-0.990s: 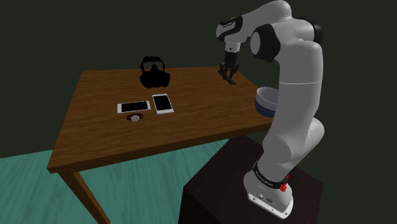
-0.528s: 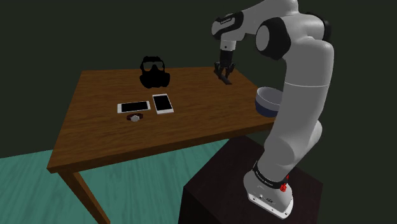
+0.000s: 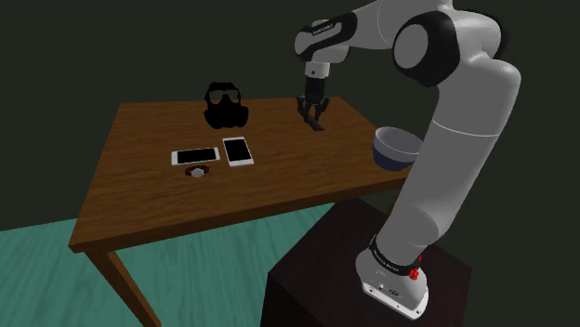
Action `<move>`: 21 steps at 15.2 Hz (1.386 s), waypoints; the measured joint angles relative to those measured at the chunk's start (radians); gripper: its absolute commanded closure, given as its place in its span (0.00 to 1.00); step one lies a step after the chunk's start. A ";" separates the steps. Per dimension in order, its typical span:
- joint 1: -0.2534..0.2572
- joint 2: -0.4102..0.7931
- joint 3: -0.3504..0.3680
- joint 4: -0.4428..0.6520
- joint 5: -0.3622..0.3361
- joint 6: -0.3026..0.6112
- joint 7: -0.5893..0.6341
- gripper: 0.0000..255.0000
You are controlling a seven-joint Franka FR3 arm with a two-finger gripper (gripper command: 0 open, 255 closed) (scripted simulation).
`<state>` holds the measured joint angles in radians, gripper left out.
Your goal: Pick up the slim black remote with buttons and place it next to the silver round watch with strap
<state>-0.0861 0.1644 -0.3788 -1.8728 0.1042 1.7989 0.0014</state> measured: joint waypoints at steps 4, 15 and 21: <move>0.057 -0.052 0.040 -0.066 -0.001 0.024 0.095 1.00; 0.195 -0.144 0.162 -0.181 0.023 0.076 0.344 1.00; 0.270 -0.131 0.235 -0.167 0.053 0.093 0.479 1.00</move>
<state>0.1841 0.0334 -0.1442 -2.0394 0.1568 1.8914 0.4804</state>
